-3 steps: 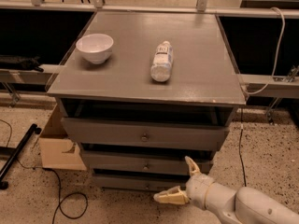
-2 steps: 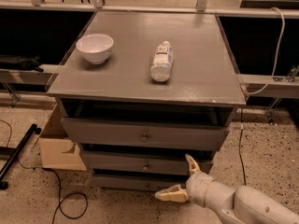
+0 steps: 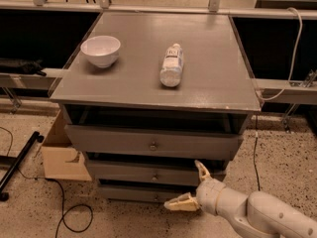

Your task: Open middle drawer

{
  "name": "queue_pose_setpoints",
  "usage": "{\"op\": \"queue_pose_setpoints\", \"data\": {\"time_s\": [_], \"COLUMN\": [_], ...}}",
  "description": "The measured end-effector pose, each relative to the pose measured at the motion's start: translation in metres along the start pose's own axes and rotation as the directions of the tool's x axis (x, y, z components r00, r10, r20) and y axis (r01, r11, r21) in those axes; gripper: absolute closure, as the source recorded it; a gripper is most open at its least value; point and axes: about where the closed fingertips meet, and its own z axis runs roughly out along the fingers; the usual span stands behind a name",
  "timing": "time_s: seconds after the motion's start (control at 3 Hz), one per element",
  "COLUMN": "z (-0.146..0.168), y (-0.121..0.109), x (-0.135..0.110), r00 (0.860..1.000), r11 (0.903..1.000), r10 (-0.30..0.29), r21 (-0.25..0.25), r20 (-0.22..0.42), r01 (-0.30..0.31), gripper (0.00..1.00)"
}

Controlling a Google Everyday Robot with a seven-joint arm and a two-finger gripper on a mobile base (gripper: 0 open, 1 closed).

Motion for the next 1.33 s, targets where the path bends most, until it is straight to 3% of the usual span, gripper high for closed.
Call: {"op": "queue_pose_setpoints", "data": {"time_s": [0.33,0.67,1.33], "z": [0.005,0.005,0.005], "y": [-0.007,-0.007,0.021], "x": [-0.006,-0.006,0.021], "r00": [0.997,0.997,0.997], "r11": [0.9975,0.9975,0.9981], "r10": [-0.071,-0.070,0.062], "r21": [-0.010,-0.010,-0.003], "r20": [-0.030,-0.030,-0.042], "r01": [0.070,0.070,-0.062], "gripper": [0.00,0.00,0.00]}}
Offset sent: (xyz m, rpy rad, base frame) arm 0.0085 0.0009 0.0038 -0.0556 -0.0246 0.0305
